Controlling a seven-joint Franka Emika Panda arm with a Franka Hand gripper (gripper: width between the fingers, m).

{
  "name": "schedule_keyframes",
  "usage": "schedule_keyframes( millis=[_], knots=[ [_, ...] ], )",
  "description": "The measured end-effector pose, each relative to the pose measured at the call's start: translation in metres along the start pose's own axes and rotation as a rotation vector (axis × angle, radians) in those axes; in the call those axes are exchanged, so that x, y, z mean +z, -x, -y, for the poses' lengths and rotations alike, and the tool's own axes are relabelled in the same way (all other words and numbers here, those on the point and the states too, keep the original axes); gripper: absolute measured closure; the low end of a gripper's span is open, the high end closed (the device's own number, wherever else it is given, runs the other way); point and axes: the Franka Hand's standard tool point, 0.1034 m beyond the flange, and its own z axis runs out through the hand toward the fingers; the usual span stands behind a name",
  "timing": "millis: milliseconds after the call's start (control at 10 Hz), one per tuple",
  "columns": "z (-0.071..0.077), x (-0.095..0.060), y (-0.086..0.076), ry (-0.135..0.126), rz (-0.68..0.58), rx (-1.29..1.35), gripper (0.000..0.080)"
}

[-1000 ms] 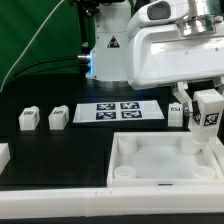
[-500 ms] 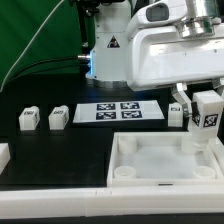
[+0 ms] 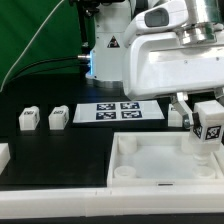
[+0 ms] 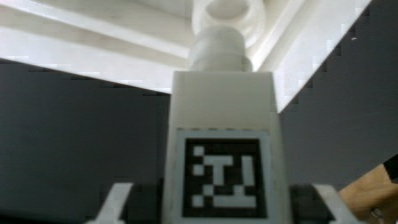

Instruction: Assemble one leg

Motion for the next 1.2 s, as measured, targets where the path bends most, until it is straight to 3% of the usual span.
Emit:
schedule_keyframes(
  millis=[1200],
  knots=[
    [0.011, 0.022, 0.02, -0.009, 0.005, -0.005, 0.0506]
  ],
)
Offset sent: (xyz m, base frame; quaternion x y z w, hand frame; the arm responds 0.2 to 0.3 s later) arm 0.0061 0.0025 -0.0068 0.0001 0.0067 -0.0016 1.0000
